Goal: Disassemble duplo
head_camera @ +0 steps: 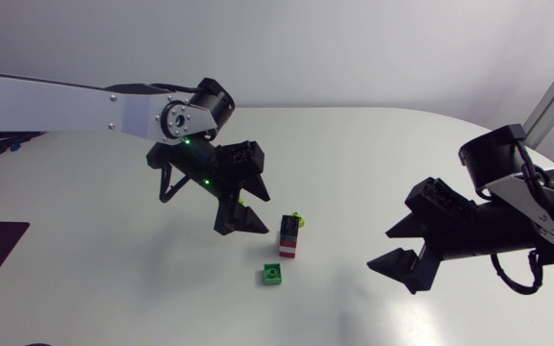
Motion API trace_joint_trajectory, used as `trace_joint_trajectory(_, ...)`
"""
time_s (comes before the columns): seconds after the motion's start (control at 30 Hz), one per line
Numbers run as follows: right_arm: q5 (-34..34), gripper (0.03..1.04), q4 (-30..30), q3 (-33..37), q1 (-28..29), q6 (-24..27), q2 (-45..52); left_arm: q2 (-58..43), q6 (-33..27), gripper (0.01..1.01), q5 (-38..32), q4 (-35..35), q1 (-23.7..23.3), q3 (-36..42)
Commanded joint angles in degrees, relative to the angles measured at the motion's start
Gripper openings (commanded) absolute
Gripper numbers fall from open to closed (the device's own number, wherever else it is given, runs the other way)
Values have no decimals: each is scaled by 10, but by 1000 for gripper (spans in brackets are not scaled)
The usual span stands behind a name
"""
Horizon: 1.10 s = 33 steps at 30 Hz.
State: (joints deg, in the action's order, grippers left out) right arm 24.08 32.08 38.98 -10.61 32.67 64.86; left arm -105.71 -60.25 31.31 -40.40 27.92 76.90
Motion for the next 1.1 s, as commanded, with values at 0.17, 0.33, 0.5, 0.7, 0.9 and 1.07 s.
trace_joint_trajectory(0.17,6,997,15,-21,-21,15,-21,-49,-53,852,-16,-24,34,24)
trace_joint_trajectory(0.33,5,997,14,-19,-36,15,-21,-63,-55,851,-23,-25,52,44)
trace_joint_trajectory(0.5,5,997,13,-22,-44,15,-19,-83,-55,820,-26,-28,65,68)
trace_joint_trajectory(0.7,4,997,14,-22,-44,16,-19,-100,-58,751,-27,-35,81,76)
trace_joint_trajectory(0.9,4,997,16,-18,-49,15,-20,-118,-67,636,-44,-37,88,78)
trace_joint_trajectory(1.07,2,997,16,-22,-51,14,-21,-123,-73,459,-47,-35,89,81)
